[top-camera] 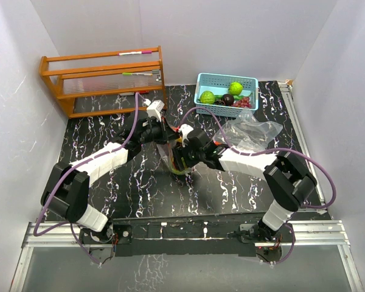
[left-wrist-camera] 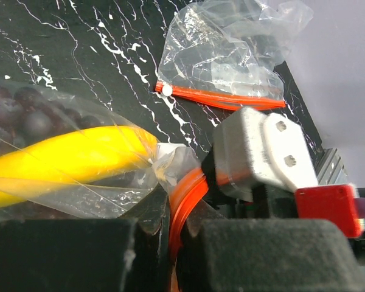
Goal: Open the zip-top bag and remove the fake food
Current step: Pick up the fake fruit from the zipper food storage bag, then place the fake fruit in the bin.
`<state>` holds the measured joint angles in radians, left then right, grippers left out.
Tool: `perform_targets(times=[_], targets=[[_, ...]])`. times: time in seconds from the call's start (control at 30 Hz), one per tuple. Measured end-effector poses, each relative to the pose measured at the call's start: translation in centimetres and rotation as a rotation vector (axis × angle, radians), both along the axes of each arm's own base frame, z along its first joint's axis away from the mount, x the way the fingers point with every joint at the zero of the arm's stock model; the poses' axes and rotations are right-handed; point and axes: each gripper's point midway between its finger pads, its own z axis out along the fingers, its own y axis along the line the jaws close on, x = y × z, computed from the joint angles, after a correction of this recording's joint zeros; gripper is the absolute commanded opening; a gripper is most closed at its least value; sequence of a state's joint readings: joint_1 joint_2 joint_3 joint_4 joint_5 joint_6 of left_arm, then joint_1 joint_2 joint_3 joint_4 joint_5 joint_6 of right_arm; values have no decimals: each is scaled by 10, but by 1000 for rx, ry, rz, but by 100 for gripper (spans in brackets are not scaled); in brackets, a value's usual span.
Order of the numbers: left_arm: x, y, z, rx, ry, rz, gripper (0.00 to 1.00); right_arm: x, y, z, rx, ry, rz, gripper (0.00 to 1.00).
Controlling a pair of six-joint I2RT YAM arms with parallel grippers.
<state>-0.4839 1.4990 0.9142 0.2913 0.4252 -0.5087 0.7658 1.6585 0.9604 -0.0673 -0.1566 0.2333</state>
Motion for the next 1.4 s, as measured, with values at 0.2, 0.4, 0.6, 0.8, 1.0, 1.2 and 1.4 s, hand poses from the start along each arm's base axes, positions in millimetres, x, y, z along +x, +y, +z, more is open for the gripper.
perform_targets(times=[0.2,0.4,0.6,0.8,1.0,1.2,1.4], targets=[[5,0,4,-6,-27,11,0,5,-18,24,-21,-48,-60,37],[8,1,8,-12,-44,19,0,20,-40,61,6,-142,-155,37],[10,0,4,-12,-43,19,0,35,-57,101,69,-233,-225,37],[13,-2,-11,2,-12,19,0,62,-82,130,157,-287,-299,37],[13,-3,-17,7,2,17,0,110,-111,156,209,-353,-432,37],[14,-3,-16,4,-1,16,0,175,-127,141,187,-389,-557,37],[14,-3,-16,4,-2,15,0,236,-161,105,119,-393,-685,37]])
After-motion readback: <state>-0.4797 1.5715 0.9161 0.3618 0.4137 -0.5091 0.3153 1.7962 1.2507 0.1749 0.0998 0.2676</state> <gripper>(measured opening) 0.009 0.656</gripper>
